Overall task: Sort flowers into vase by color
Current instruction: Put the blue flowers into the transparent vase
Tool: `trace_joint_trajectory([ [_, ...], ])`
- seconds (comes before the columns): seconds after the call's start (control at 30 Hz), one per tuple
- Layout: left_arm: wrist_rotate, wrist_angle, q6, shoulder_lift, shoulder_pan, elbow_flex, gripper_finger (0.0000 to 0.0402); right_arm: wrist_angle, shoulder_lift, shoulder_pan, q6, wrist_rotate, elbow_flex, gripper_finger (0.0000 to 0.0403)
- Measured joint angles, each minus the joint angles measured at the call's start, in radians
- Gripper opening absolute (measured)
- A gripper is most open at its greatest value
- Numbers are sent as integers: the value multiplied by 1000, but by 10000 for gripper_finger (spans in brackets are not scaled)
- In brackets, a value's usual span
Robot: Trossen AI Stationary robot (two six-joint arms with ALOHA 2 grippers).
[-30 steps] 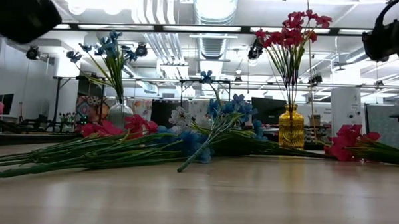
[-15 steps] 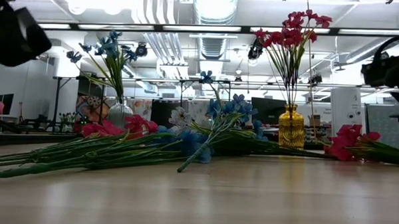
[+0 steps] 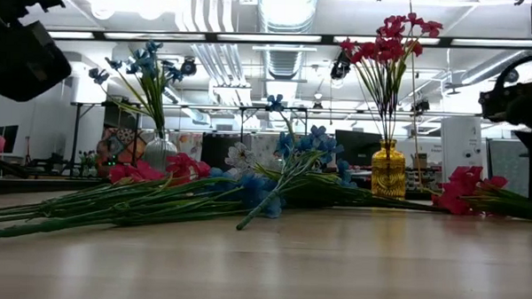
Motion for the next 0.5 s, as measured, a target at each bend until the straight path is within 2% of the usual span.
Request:
trace_joint_trajectory([
  [0.13, -15, 41, 67, -3, 0, -4, 170, 16, 0, 0, 4, -1, -22, 223],
  [0.23, -23, 42, 88, -3, -3, -6, 170, 97, 0, 0, 6, -12, -54, 223],
  [0.5, -28, 41, 40, -9, -32, -43, 170, 136, -2, 0, 7, -36, -79, 224],
])
